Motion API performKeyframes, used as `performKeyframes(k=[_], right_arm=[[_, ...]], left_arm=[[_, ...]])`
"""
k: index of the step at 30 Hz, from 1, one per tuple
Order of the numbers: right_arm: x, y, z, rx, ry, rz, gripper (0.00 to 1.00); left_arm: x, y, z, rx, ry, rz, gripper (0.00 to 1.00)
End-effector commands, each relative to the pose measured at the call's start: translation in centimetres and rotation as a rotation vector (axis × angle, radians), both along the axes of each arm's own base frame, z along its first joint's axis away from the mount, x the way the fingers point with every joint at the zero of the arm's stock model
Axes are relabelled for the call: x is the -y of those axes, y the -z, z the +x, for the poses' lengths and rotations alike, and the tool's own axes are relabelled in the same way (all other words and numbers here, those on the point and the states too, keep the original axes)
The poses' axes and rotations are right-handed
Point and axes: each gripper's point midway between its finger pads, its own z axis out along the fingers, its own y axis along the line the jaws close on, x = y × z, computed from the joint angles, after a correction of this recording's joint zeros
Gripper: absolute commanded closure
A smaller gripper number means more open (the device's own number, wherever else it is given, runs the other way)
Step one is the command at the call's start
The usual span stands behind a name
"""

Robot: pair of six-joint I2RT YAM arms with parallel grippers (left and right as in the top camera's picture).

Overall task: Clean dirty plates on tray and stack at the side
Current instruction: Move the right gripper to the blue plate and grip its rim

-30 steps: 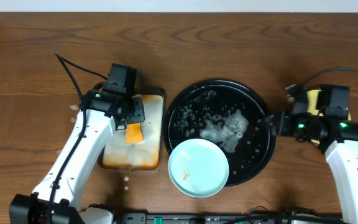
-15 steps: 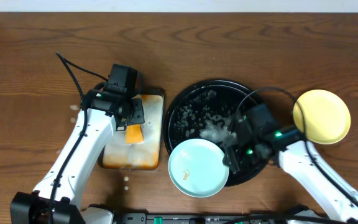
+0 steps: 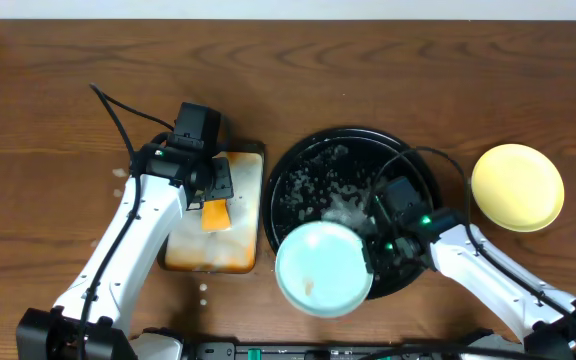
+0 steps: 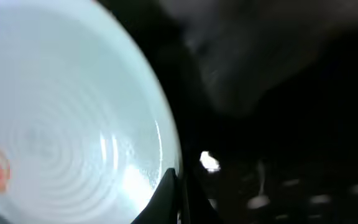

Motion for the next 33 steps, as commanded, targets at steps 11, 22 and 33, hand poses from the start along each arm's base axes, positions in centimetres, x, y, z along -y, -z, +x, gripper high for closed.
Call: performKeyframes(k=[11, 22, 33], right_arm=[[5.0, -4.2, 11.8, 0.458, 0.244, -0.177, 0.99], [4.7, -2.5, 7.8, 0.223, 0.413, -0.128, 0.72], [5.4, -3.9, 11.9, 0.457, 0.134, -0.173, 0.67]], left_arm=[[-0.3, 0.6, -0.3, -0.022, 0.007, 0.014, 0.41], [-0.3, 0.6, -0.3, -0.018, 0.006, 0.013, 0.41], [-0.3, 0.6, -0.2, -0.017, 0.006, 0.012, 0.40]])
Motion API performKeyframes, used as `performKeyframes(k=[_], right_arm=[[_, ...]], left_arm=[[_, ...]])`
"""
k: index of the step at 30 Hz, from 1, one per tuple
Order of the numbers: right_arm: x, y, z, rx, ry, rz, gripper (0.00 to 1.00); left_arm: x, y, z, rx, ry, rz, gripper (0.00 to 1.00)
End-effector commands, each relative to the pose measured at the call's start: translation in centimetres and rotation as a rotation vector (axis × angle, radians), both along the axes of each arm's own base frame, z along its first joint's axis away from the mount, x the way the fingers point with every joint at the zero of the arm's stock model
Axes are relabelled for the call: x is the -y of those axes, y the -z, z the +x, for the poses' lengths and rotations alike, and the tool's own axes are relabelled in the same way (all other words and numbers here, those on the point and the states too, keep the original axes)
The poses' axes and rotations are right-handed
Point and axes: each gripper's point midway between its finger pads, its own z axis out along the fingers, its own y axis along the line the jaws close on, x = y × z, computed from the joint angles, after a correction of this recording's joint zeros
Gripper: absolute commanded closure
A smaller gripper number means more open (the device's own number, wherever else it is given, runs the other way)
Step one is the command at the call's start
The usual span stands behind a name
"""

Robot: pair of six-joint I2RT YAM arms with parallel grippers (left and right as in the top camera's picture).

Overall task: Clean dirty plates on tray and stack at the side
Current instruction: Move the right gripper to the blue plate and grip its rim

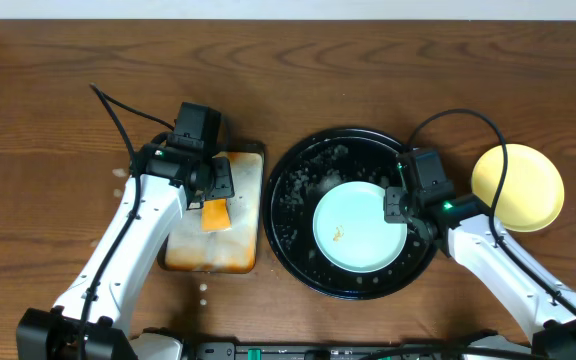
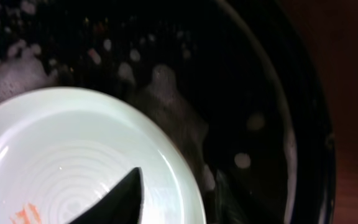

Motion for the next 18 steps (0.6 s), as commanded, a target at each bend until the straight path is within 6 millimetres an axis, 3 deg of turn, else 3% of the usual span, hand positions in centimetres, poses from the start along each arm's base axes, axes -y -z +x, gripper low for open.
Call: performKeyframes(k=[1, 5, 9, 12, 18], right_arm=[[0.2, -0.5, 0.6, 0.022, -0.107, -0.039, 0.69], [2.0, 1.2, 0.6, -0.022, -0.074, -0.107, 0.91], [0.9, 3.4, -0.4, -0.117, -0.138, -0.034, 0.91], [-0.1, 3.5, -0.8, -0.131, -0.179, 0.009, 0.88], [0.1, 3.7, -1.3, -0.161, -0.132, 0.024, 0.86]], left_arm=[[-0.3, 0.6, -0.4, -0.026, 0.006, 0.014, 0.40], [-0.4, 0.7, -0.7, -0.036, 0.011, 0.018, 0.40], [-0.4, 0.7, -0.6, -0.035, 0.013, 0.019, 0.40], [-0.4, 0.7, -0.6, -0.035, 0.014, 0.019, 0.39], [-0.3, 0.6, -0.5, -0.030, 0.013, 0.017, 0.37]])
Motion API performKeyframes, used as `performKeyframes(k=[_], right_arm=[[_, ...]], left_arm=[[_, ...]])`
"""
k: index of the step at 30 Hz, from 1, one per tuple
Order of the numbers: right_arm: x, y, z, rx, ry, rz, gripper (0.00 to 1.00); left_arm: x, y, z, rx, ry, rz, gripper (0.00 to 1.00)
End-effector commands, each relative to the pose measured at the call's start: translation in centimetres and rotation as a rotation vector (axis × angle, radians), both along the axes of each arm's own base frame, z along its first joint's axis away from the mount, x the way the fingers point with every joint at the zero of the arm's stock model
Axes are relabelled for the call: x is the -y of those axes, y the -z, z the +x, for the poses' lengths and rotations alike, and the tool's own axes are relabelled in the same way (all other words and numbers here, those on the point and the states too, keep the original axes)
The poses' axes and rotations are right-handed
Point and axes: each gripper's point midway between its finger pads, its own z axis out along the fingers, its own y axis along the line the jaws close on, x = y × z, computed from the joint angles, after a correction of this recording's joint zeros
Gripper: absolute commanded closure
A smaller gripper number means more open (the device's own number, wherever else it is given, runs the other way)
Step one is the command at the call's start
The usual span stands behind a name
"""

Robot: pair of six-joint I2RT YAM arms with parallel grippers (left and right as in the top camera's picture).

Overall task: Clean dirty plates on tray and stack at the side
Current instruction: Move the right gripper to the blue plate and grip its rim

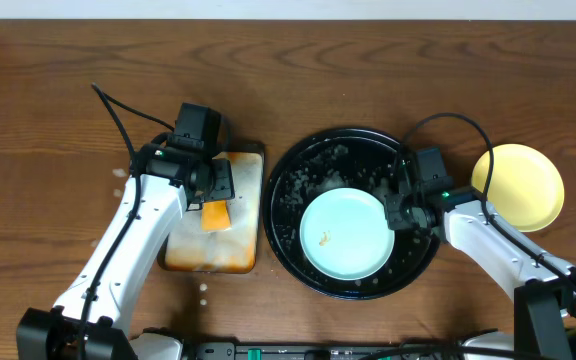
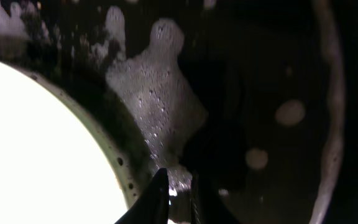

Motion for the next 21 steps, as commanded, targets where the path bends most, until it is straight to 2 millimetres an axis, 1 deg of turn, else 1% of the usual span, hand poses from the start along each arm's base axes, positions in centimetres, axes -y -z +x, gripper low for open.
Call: performKeyframes(k=[1, 3, 4, 6, 8, 11, 15, 19, 20, 21], right_arm=[[-0.2, -0.1, -0.4, -0.029, 0.018, 0.025, 0.84], [-0.3, -0.1, -0.6, -0.031, -0.023, 0.025, 0.82], [-0.8, -0.2, -0.7, -0.030, -0.069, 0.038, 0.81], [-2.8, -0.6, -1.2, -0.032, -0.196, 0.127, 0.76], [-4.0, -1.2, -1.7, -0.037, -0.239, 0.198, 0.75], [-4.0, -1.8, -1.4, -0.017, -0.229, 0.199, 0.73], [-3.2, -2.8, -0.8, 0.035, -0.214, 0.153, 0.67], [-4.3, -4.2, -1.0, 0.058, -0.243, 0.221, 0.73], [-5.0, -4.2, -1.8, 0.034, -0.261, 0.255, 0.76], [-5.1, -4.0, -2.2, 0.014, -0.266, 0.257, 0.75]], left_arm=[[-0.3, 0.5, -0.2, -0.015, 0.003, 0.011, 0.37], [-0.3, 0.5, -0.2, -0.014, 0.003, 0.011, 0.37], [-0.3, 0.5, -0.2, -0.014, 0.003, 0.011, 0.37], [-0.3, 0.5, -0.2, -0.014, 0.003, 0.011, 0.37], [-0.3, 0.5, -0.2, -0.015, 0.003, 0.011, 0.36], [-0.3, 0.5, -0.2, -0.014, 0.003, 0.011, 0.36], [-0.2, 0.5, -0.1, -0.010, 0.003, 0.010, 0.36], [-0.2, 0.5, -0.1, -0.010, 0.003, 0.010, 0.36], [-0.2, 0.5, -0.1, -0.010, 0.003, 0.010, 0.36], [-0.2, 0.5, -0.1, -0.010, 0.003, 0.010, 0.36]])
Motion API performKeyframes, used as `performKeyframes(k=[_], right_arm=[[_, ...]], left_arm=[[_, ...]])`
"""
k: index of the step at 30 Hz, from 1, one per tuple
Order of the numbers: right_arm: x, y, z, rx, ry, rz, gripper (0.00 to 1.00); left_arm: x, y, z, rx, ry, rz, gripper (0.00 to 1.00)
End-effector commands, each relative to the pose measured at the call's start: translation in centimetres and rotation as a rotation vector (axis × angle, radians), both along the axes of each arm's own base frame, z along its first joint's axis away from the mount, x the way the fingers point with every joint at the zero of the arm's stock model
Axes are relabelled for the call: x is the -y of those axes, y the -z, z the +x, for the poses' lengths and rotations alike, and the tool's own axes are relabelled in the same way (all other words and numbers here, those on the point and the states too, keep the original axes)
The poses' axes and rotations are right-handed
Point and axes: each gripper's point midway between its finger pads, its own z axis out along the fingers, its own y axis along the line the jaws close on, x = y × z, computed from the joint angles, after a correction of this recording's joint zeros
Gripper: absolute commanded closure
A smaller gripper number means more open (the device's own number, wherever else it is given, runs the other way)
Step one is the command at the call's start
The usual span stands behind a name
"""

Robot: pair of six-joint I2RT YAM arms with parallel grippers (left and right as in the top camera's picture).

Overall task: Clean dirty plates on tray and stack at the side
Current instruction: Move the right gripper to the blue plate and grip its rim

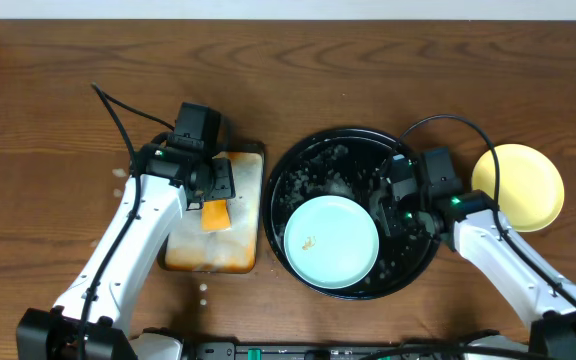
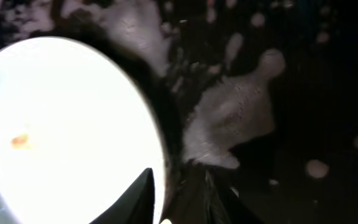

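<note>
A pale blue plate [image 1: 331, 242] with a small orange stain lies flat in the front of the round black tray [image 1: 298, 175], which holds foamy water. My right gripper [image 1: 383, 222] is at the plate's right rim. In the right wrist view the plate [image 2: 67, 124] glares white, and the gripper [image 2: 178, 174] stands open astride the rim, one finger over the plate's face and the other outside it. My left gripper [image 1: 214, 192] hangs over a tan board [image 1: 193, 250], shut on an orange sponge [image 1: 215, 215].
A clean yellow plate [image 1: 517, 187] sits on the wooden table right of the tray. White foam [image 2: 229, 118] floats in the tray beside the pale plate. Cables arch over both arms. A few drops mark the table left of the board.
The pale plate lies a little further left and nearer the tray's front. My right gripper, then nearly shut beside the rim, now stands wider with the rim between its fingers. The left arm is unchanged.
First my right gripper held the pale plate out over the tray's front edge. Then the plate lay flat in the tray's right half with the fingers apart at its rim. After that the fingers were close together beside it, and now the plate sits left of centre.
</note>
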Motion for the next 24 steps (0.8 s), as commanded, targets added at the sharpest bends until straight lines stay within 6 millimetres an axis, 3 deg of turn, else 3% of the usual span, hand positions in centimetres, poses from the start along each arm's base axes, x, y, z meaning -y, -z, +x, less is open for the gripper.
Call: performKeyframes(k=[1, 7, 11, 15, 24], right_arm=[[-1.3, -0.4, -1.1, -0.034, -0.052, 0.053, 0.75], [-1.8, 2.6, -3.3, -0.128, -0.086, -0.018, 0.74], [0.8, 4.6, -1.8, -0.103, 0.048, -0.193, 0.80], [2.1, 4.7, -0.1, -0.072, 0.196, -0.215, 0.88], [3.8, 4.7, 0.3, -0.112, 0.431, -0.188, 0.94]], left_arm=[[-0.3, 0.6, -0.2, -0.017, 0.002, 0.011, 0.36], [-0.3, 0.6, -0.2, -0.017, 0.002, 0.011, 0.36], [-0.3, 0.6, -0.2, -0.017, 0.002, 0.011, 0.36], [-0.3, 0.6, -0.3, -0.018, 0.002, 0.011, 0.36], [-0.3, 0.6, -0.4, -0.024, 0.002, 0.013, 0.36]])
